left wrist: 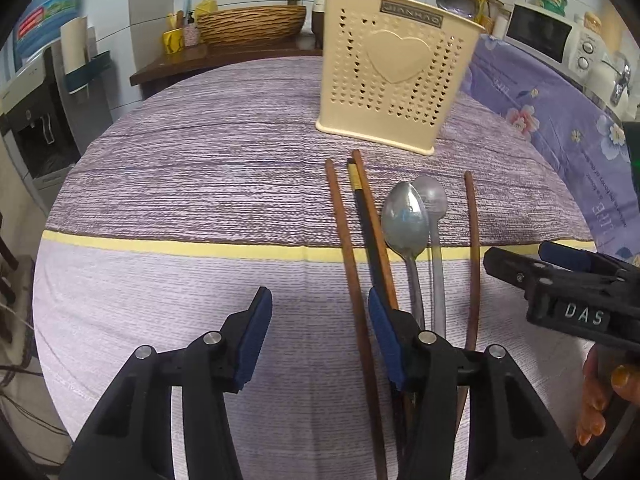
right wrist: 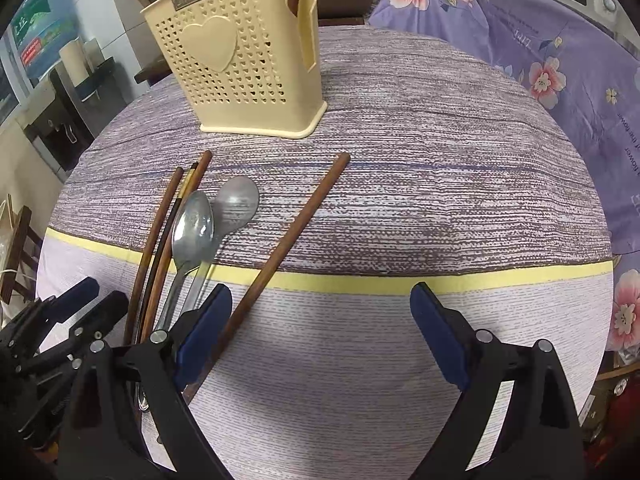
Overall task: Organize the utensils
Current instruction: 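Return both open tools toward the remaining chopsticks and spoons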
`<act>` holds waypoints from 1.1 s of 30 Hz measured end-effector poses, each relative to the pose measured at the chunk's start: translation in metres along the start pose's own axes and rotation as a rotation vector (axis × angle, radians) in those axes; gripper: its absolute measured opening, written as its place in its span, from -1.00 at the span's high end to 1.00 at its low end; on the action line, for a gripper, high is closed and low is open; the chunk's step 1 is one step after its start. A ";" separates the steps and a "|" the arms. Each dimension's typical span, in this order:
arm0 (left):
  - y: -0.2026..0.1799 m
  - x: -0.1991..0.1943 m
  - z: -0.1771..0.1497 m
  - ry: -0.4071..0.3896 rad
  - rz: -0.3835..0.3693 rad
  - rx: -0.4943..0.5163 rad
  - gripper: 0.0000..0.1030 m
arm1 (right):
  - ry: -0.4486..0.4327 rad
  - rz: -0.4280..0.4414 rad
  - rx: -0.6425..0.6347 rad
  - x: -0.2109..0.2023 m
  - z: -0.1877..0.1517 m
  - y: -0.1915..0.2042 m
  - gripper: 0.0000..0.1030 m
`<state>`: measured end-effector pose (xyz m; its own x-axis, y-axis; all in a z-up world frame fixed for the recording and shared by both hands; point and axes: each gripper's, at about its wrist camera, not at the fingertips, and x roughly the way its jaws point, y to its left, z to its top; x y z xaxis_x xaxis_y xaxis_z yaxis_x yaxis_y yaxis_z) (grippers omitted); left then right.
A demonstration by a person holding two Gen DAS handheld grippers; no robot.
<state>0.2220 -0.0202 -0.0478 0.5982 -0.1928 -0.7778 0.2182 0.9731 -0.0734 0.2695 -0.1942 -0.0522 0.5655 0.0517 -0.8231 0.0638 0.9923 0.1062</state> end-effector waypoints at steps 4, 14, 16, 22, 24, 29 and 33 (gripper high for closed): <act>-0.005 0.007 0.002 0.011 0.017 0.025 0.13 | -0.003 -0.013 -0.010 0.002 -0.001 0.006 -0.74; 0.004 0.007 0.004 0.019 0.069 0.046 0.20 | 0.042 -0.100 -0.111 0.006 -0.010 0.031 -0.74; 0.006 0.006 0.005 0.021 0.064 0.039 0.20 | 0.053 -0.097 -0.115 0.003 -0.014 0.035 -0.74; 0.000 0.004 0.001 0.020 0.073 0.054 0.23 | 0.057 -0.110 -0.184 -0.004 -0.024 0.044 -0.75; 0.000 0.001 -0.001 0.023 0.061 0.053 0.23 | 0.071 -0.112 -0.227 -0.007 -0.028 0.043 -0.77; -0.001 -0.008 -0.010 0.045 0.009 0.032 0.23 | 0.126 -0.139 -0.313 -0.015 -0.030 0.034 -0.79; -0.006 -0.016 -0.024 0.045 0.018 0.064 0.23 | 0.148 -0.150 -0.308 -0.019 -0.032 0.022 -0.79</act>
<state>0.1927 -0.0196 -0.0497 0.5672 -0.1682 -0.8063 0.2572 0.9661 -0.0206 0.2335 -0.1700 -0.0524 0.4420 -0.1034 -0.8910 -0.1261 0.9763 -0.1759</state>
